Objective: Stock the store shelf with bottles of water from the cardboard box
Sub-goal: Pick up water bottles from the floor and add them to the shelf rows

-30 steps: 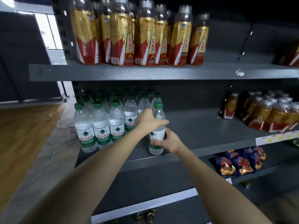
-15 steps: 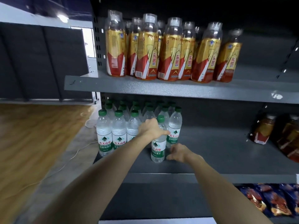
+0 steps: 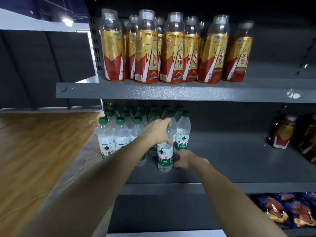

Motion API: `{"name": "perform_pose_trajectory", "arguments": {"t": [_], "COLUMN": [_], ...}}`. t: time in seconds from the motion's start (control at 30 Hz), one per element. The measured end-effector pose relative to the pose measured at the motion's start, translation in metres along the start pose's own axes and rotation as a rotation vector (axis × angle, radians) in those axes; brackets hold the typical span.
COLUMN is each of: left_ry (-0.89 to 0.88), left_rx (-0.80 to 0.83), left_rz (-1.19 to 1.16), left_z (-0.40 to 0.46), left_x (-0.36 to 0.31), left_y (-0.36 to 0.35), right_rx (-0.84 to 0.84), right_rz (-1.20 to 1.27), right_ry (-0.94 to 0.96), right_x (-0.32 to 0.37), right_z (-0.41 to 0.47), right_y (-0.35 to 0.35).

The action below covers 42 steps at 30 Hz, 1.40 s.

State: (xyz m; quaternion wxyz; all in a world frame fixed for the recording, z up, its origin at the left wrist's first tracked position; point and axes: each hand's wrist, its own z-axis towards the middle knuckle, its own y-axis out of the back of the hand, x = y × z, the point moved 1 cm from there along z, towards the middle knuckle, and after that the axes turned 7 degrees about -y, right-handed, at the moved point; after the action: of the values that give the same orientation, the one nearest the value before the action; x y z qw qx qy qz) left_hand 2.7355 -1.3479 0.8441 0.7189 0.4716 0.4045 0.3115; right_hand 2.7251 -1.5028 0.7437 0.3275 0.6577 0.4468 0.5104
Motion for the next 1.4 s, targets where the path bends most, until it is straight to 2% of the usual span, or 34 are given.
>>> {"name": "perform_pose_trajectory", "arguments": {"t": [0.17, 0.3, 0.57, 0.8, 1.1, 1.3, 1.4], "left_ry": [0.197, 0.255, 0.254, 0.223, 0.13, 0.127, 0.161], "left_rx": [-0.026, 0.029, 0.204, 0.189, 0.177, 0.042, 0.072], "left_rz": [-0.013, 0.036, 0.122, 0.271, 0.025, 0.287, 0.316], "left_z": [0.004, 0.012, 0.024, 0.032, 0.025, 0.018, 0.021], "left_x": [0.008, 0.01, 0.011, 0.002, 0.025, 0.009, 0.009], "left_y": [0.006, 0.011, 0.016, 0.01, 0.011, 0.002, 0.003], "right_rx": [0.007, 0.001, -0.011, -0.043, -0.038, -0.035, -0.045], "right_rz": [0.004, 0.015, 0.017, 0.004, 0.004, 0.002, -0.009], "right_ry": [-0.032, -0.026, 0.007, 0.007, -0.045, -0.063, -0.06], "right_x": [-0.001, 0.004, 0.015, 0.018, 0.021, 0.033, 0.038], "right_z": [0.009, 0.017, 0.032, 0.041, 0.041, 0.035, 0.029], "right_y": [-0.01, -0.013, -0.01, -0.005, -0.008, -0.015, -0.019]}}
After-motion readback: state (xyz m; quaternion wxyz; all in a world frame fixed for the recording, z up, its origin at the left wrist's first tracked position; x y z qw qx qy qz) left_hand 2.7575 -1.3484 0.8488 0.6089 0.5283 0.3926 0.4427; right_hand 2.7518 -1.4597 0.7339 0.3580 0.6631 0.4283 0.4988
